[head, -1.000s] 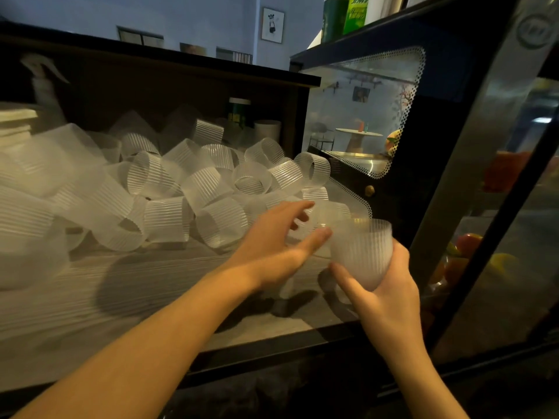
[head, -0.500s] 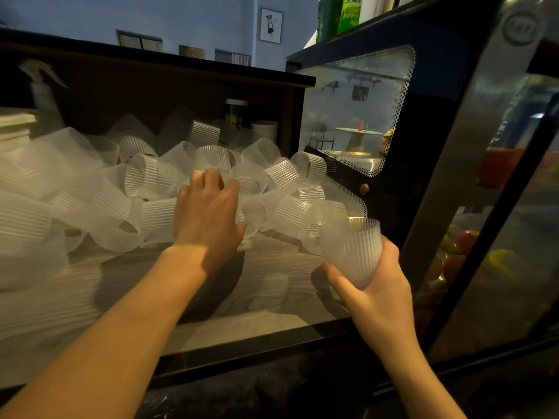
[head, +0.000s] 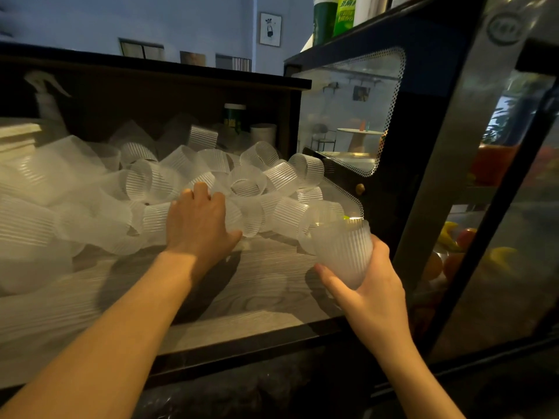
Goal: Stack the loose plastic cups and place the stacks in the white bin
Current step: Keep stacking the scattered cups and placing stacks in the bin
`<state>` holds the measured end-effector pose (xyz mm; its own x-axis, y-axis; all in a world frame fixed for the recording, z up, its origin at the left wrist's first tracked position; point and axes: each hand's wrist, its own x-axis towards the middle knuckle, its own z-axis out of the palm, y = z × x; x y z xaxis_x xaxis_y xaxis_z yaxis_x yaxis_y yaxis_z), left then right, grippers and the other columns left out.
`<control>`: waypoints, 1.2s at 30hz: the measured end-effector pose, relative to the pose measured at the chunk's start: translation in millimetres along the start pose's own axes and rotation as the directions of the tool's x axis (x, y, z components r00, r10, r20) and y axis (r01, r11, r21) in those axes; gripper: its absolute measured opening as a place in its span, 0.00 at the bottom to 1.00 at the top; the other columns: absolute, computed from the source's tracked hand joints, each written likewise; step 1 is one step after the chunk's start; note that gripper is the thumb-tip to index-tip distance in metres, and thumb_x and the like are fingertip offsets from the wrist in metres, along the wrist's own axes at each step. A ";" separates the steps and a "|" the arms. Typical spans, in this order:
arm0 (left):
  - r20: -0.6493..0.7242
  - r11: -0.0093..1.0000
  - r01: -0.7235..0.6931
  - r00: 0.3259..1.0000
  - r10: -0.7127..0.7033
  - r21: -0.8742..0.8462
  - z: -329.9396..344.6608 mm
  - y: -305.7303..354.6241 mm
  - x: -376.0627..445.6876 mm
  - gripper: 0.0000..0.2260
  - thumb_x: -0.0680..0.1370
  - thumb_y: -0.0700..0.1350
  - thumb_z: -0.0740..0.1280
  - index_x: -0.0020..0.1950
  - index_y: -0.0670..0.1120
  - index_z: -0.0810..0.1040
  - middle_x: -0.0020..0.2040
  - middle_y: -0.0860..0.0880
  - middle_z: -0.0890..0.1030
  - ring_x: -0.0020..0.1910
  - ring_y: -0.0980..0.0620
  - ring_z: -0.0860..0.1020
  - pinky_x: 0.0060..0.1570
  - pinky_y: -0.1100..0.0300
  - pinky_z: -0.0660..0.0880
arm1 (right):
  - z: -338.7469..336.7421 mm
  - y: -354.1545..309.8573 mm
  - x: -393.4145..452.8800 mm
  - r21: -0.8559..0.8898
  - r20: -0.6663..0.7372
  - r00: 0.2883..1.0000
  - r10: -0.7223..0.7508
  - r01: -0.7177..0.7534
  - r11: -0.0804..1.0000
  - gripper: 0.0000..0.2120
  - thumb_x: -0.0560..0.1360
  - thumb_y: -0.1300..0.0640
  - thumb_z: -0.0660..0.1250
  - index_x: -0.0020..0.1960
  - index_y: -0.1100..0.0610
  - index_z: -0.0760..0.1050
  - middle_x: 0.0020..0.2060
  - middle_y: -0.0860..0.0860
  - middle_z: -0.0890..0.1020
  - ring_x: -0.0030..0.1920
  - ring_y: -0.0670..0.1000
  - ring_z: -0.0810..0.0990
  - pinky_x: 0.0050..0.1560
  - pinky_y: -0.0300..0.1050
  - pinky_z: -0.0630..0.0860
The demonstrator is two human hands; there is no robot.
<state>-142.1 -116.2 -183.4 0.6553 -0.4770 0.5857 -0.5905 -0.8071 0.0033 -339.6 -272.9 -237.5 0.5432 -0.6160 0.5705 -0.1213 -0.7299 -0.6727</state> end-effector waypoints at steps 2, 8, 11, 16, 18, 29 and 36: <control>0.028 0.998 0.007 1.000 -0.006 -0.060 -8.0 -0.1 -0.1 0.26 0.74 0.65 0.65 0.61 0.46 0.74 0.58 0.46 0.75 0.55 0.45 0.74 0.55 0.50 0.72 | 0.5 -0.5 0.0 -0.015 0.010 1.000 0.002 -0.002 1.000 0.42 0.66 0.36 0.72 0.72 0.50 0.59 0.56 0.43 0.71 0.53 0.44 0.73 0.47 0.49 0.81; 0.237 0.942 0.113 0.971 -0.037 -0.315 -22.1 -9.9 2.6 0.28 0.72 0.68 0.63 0.62 0.49 0.73 0.53 0.47 0.79 0.49 0.46 0.77 0.50 0.51 0.77 | 1.3 -0.8 -0.1 -0.061 0.044 0.999 0.007 -0.004 0.998 0.44 0.64 0.31 0.69 0.72 0.48 0.58 0.56 0.42 0.71 0.52 0.45 0.74 0.46 0.50 0.81; 0.244 0.867 0.172 0.968 -0.061 -0.467 -26.5 -10.8 3.8 0.35 0.71 0.72 0.61 0.71 0.52 0.68 0.61 0.44 0.78 0.55 0.44 0.77 0.54 0.49 0.76 | 1.1 -1.9 0.5 -0.082 0.067 0.998 0.009 -0.003 0.997 0.43 0.64 0.30 0.68 0.72 0.47 0.57 0.55 0.41 0.71 0.52 0.45 0.75 0.47 0.51 0.80; 0.207 0.732 0.191 0.976 -0.069 -0.654 -28.8 -2.7 0.9 0.25 0.73 0.68 0.62 0.51 0.47 0.78 0.48 0.46 0.82 0.47 0.45 0.79 0.47 0.47 0.77 | -0.2 -8.2 2.3 -0.029 0.169 0.986 0.014 -0.009 1.000 0.46 0.57 0.23 0.64 0.69 0.41 0.57 0.51 0.36 0.71 0.51 0.45 0.76 0.46 0.52 0.81; 0.182 0.642 0.188 0.980 -0.076 -0.743 -28.7 1.4 0.6 0.28 0.71 0.70 0.63 0.45 0.44 0.76 0.43 0.43 0.80 0.44 0.42 0.81 0.47 0.41 0.78 | -1.0 -10.1 6.0 0.012 0.216 0.976 0.009 -0.012 1.000 0.43 0.57 0.23 0.65 0.66 0.40 0.58 0.51 0.36 0.72 0.51 0.45 0.77 0.46 0.51 0.81; 0.172 0.280 0.160 0.985 0.021 -0.947 -13.9 23.0 -6.3 0.33 0.67 0.71 0.67 0.67 0.54 0.74 0.60 0.52 0.77 0.56 0.54 0.79 0.54 0.51 0.80 | 23.4 -32.3 24.5 0.029 0.341 0.940 -0.022 0.013 1.000 0.35 0.66 0.38 0.74 0.63 0.45 0.58 0.49 0.40 0.70 0.47 0.45 0.76 0.36 0.39 0.80; 0.185 0.411 0.074 0.953 0.239 -0.909 -12.0 43.2 -18.8 0.36 0.71 0.70 0.62 0.74 0.53 0.68 0.69 0.57 0.70 0.64 0.59 0.71 0.66 0.55 0.72 | 23.3 -25.6 24.0 0.223 0.290 0.957 0.012 -0.079 0.972 0.39 0.67 0.44 0.76 0.70 0.49 0.59 0.51 0.43 0.73 0.49 0.46 0.77 0.36 0.35 0.78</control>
<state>-185.5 -138.0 -184.6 0.5708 -0.7120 0.4089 -0.6223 -0.0503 0.7812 -304.1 -262.1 -217.6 0.7592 -0.5123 0.4014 0.0239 -0.5944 -0.8038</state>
